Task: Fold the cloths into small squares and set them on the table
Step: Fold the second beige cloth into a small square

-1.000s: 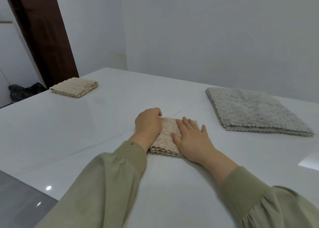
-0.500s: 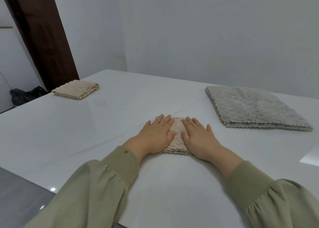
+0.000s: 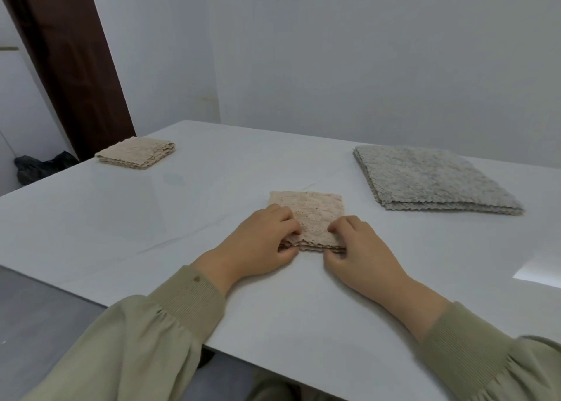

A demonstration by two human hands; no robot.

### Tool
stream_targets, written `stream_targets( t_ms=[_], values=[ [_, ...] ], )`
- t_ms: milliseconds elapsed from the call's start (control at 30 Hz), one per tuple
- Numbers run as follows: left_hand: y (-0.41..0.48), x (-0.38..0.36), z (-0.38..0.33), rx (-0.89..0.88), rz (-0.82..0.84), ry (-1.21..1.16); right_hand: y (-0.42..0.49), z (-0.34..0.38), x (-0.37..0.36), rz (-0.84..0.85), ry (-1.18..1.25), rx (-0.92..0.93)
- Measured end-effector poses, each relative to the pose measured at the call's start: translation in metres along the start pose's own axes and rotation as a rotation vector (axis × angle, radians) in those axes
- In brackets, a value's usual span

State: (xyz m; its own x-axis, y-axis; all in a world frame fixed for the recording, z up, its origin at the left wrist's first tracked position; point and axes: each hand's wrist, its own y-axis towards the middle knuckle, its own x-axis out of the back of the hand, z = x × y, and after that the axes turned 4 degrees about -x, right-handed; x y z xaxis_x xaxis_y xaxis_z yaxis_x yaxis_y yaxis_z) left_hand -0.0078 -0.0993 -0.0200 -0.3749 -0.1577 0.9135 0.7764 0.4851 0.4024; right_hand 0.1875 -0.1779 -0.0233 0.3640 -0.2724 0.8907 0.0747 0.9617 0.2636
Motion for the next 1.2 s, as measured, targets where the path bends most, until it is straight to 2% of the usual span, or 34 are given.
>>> stream_targets(
  t_ms=[233,367,500,800,1033,1200],
  values=[
    [0.007,0.009,0.036,0.139,0.072,0.134,0.04,0.015,-0.02,0.008,-0.06,0.082],
    [0.018,0.007,0.066,0.261,0.017,0.223,0.077,0.031,-0.036,0.02,-0.087,0.078],
    [0.024,-0.007,0.1,0.419,-0.117,0.141,0.118,0.043,-0.053,0.021,-0.087,0.085],
    [0.065,-0.02,0.173,0.673,-0.199,0.095,0.214,0.051,-0.089,-0.013,0.041,0.027],
    [0.101,-0.034,0.244,0.769,-0.234,0.047,0.287,0.053,-0.112,0.044,0.049,0.079],
    [0.121,-0.045,0.28,0.762,-0.218,0.06,0.324,0.051,-0.118,0.122,0.006,0.073]
  ],
)
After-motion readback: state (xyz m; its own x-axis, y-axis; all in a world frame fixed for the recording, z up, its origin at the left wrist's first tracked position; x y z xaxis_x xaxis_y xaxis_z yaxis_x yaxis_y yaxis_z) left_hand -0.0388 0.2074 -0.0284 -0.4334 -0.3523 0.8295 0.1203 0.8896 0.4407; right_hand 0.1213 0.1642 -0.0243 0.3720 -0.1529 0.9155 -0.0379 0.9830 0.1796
